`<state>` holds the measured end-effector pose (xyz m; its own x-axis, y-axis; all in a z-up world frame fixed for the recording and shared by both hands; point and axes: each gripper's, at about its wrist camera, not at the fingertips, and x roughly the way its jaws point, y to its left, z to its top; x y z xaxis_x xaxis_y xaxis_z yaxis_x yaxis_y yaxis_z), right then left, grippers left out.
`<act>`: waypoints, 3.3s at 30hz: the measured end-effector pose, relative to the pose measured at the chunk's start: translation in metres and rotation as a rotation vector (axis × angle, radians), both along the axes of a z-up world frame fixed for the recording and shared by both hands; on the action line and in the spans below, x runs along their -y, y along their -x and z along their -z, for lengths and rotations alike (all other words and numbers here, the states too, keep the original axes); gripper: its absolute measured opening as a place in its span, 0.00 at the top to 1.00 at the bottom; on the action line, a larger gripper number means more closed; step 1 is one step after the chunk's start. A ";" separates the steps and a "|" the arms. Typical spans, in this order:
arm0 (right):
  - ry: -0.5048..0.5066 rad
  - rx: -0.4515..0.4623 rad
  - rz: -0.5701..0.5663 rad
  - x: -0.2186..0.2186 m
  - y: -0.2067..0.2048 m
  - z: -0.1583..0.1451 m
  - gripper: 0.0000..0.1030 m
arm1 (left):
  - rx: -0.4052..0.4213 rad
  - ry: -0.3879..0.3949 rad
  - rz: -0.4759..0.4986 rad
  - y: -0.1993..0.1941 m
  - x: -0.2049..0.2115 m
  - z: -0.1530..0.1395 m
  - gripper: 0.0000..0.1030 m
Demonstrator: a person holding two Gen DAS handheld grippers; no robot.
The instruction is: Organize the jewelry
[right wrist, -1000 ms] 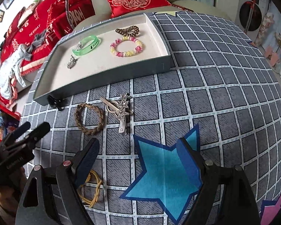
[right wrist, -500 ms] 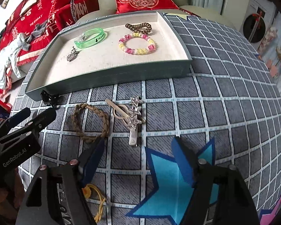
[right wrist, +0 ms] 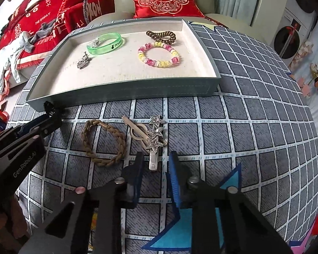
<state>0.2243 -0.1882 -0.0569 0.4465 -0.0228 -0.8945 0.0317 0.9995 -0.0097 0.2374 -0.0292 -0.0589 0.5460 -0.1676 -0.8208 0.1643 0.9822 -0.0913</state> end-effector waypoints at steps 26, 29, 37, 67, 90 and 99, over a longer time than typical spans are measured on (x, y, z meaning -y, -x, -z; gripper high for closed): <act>-0.196 0.050 0.010 0.030 0.033 -0.031 0.89 | 0.022 0.083 0.052 0.027 -0.030 -0.028 0.81; -0.221 0.003 -0.001 0.033 0.035 -0.022 0.88 | 0.007 0.056 0.008 0.026 -0.036 -0.020 0.81; -0.138 0.000 -0.010 0.033 0.039 -0.014 0.32 | -0.061 0.098 -0.030 0.022 -0.048 -0.006 0.80; 0.002 -0.017 -0.045 0.000 0.022 0.001 0.59 | -0.075 0.057 -0.099 -0.011 -0.014 0.002 0.42; -0.239 0.156 -0.019 0.035 0.020 -0.078 0.82 | 0.111 0.165 0.100 0.007 -0.033 -0.077 0.68; -0.221 0.182 -0.065 0.019 -0.042 -0.090 0.82 | 0.118 0.106 0.117 -0.054 -0.021 -0.078 0.68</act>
<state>0.2663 -0.2077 0.0332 0.5942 0.1975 -0.7797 -0.0510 0.9767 0.2085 0.2913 -0.0082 0.0187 0.6092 -0.3175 -0.7267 0.2921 0.9418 -0.1666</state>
